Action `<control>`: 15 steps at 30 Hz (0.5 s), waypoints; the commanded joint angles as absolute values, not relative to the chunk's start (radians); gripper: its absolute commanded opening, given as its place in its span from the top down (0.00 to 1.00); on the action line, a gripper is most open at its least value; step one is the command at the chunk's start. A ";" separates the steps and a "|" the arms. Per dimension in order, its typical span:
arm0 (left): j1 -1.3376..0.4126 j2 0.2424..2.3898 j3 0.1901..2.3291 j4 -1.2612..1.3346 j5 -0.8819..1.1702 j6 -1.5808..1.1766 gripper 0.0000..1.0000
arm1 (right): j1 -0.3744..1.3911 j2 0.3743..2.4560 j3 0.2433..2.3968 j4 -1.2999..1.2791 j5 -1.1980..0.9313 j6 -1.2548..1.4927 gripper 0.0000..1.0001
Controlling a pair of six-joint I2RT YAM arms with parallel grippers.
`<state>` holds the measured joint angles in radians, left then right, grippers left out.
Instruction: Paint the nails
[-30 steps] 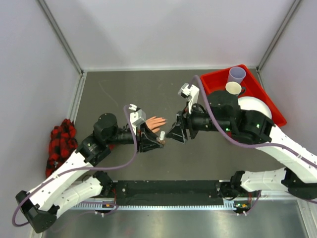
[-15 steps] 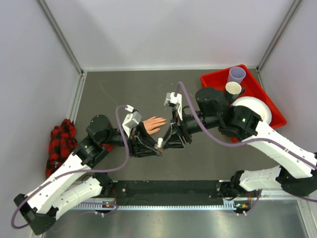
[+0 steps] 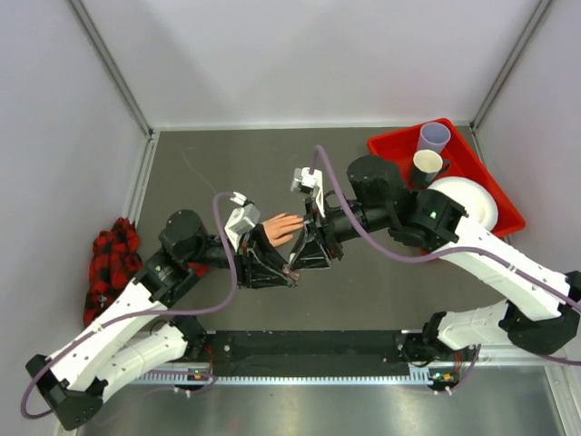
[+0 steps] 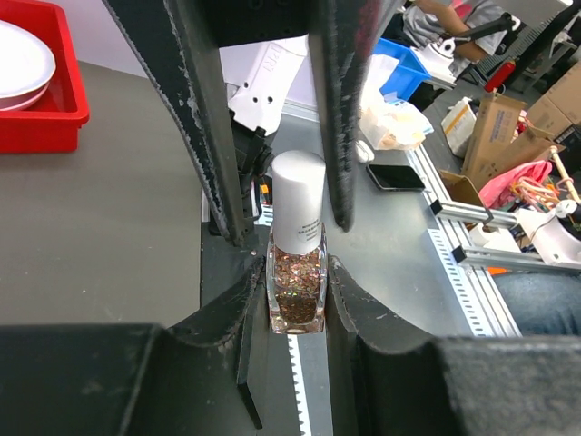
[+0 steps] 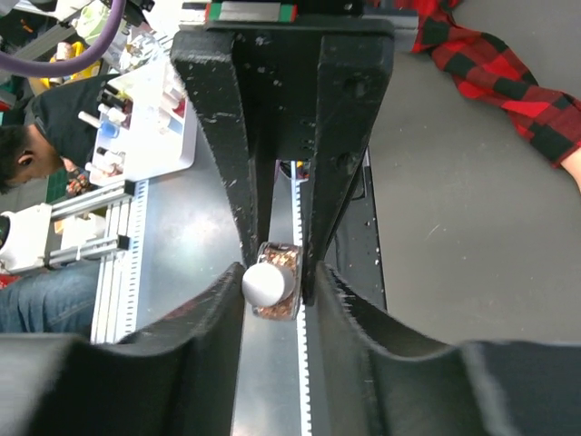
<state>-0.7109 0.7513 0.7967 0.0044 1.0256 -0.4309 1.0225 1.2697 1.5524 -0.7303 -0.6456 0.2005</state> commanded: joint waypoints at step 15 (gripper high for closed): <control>-0.707 0.721 0.910 -0.092 0.326 -0.204 1.00 | 1.167 1.261 1.451 -0.614 -0.189 0.351 1.00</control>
<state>-0.7162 0.7216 0.8429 -0.1680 0.7437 -0.3134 1.0409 1.2621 1.5108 -0.6468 -0.4480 0.2287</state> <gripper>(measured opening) 0.305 0.110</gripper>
